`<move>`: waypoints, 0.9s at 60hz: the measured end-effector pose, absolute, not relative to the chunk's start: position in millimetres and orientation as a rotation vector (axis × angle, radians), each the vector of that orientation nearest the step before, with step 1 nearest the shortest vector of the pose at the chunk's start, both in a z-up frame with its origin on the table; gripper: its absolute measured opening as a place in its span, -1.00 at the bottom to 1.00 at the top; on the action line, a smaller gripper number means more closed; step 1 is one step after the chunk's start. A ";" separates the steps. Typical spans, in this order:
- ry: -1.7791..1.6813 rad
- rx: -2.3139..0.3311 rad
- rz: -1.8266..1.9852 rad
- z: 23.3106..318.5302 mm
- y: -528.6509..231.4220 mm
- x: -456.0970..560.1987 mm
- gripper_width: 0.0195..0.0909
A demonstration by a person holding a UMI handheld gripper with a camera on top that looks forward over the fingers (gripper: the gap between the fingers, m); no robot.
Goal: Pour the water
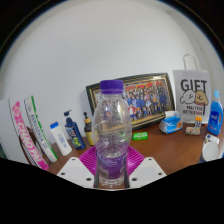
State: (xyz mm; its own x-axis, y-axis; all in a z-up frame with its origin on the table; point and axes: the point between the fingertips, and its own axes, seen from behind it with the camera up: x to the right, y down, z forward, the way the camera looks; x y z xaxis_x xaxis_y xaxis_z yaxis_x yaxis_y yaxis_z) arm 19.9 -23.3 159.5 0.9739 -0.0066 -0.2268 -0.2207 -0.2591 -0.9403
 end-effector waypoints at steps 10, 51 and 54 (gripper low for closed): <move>0.434 -1.731 0.649 222.1 -49.4 17.7 -0.60; 1.406 -1.054 1.620 218.8 -101.1 156.0 -0.60; 1.422 -1.056 1.624 213.5 -98.9 160.5 -0.60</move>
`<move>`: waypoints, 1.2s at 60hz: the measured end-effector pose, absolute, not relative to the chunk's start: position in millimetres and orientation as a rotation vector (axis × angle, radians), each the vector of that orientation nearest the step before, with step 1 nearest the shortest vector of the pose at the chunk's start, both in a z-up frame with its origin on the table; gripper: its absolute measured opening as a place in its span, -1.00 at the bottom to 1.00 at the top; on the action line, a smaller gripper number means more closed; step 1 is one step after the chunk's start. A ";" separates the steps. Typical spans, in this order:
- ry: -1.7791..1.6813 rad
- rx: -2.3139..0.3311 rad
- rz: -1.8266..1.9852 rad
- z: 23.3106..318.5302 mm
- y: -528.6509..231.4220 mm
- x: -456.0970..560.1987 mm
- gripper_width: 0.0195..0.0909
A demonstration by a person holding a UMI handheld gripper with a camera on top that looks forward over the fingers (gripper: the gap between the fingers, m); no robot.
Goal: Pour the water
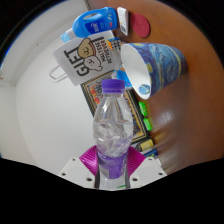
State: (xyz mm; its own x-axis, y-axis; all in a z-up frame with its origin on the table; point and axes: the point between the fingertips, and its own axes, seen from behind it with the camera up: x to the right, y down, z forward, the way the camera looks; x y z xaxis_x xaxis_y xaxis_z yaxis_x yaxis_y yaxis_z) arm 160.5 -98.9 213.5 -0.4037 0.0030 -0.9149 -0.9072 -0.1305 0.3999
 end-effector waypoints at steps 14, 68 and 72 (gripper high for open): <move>1.338 -1.258 1.527 208.8 -99.7 158.1 -0.60; 0.124 -1.861 -0.057 145.1 -79.7 423.4 -0.60; 0.125 -1.875 -0.051 122.9 -78.2 428.3 -0.61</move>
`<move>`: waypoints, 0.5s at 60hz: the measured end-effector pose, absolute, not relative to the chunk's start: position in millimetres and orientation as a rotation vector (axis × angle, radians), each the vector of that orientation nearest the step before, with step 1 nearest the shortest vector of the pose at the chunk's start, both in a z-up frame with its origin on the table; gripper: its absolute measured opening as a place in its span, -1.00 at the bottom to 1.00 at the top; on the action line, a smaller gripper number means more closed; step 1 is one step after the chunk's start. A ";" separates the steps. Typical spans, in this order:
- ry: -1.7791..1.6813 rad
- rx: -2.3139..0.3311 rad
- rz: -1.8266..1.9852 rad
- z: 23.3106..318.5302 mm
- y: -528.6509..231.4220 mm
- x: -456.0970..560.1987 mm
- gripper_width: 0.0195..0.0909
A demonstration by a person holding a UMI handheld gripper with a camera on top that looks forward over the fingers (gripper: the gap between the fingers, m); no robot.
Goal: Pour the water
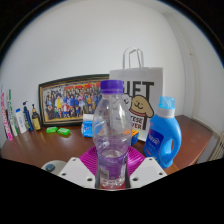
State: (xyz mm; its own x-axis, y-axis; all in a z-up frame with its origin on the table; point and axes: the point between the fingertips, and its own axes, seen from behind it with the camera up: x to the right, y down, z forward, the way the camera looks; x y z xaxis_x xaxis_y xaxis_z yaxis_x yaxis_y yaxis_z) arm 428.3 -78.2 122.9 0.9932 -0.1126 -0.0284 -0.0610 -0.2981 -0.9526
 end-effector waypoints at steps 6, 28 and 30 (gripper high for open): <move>0.113 -1.890 -0.071 99.5 -78.9 433.9 -0.60; 0.141 -1.925 -0.046 73.4 -93.0 432.2 0.14; 0.163 -1.952 -0.033 70.1 -94.4 431.7 0.43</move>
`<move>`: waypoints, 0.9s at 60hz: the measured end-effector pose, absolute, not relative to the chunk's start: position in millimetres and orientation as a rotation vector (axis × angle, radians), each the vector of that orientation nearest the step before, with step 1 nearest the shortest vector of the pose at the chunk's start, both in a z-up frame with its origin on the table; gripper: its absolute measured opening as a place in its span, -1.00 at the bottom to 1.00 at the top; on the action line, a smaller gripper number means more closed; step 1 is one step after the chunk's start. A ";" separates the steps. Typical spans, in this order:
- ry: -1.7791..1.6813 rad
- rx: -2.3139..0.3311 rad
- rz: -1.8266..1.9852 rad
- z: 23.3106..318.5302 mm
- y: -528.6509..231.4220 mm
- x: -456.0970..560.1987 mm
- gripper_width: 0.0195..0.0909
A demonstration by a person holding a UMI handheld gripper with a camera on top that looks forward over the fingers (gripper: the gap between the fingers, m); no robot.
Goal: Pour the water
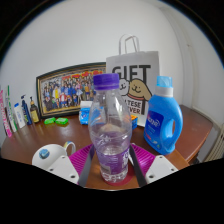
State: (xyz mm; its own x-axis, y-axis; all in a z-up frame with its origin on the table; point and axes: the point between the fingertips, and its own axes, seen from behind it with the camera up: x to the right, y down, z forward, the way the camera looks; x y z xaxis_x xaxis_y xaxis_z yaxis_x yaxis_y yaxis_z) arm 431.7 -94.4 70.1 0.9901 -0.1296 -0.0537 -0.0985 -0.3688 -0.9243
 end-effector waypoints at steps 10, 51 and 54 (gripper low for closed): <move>0.259 -2.018 -0.062 88.4 -124.9 431.1 0.82; 0.118 -2.117 -0.131 259.2 -331.0 231.0 0.85; 0.118 -2.108 -0.128 265.2 -336.3 222.8 0.85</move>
State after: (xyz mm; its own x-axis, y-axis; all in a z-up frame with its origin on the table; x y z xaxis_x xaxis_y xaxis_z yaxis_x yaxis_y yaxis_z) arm 222.8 -336.3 265.2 0.9897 -0.1363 0.0437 -0.0327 -0.5130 -0.8578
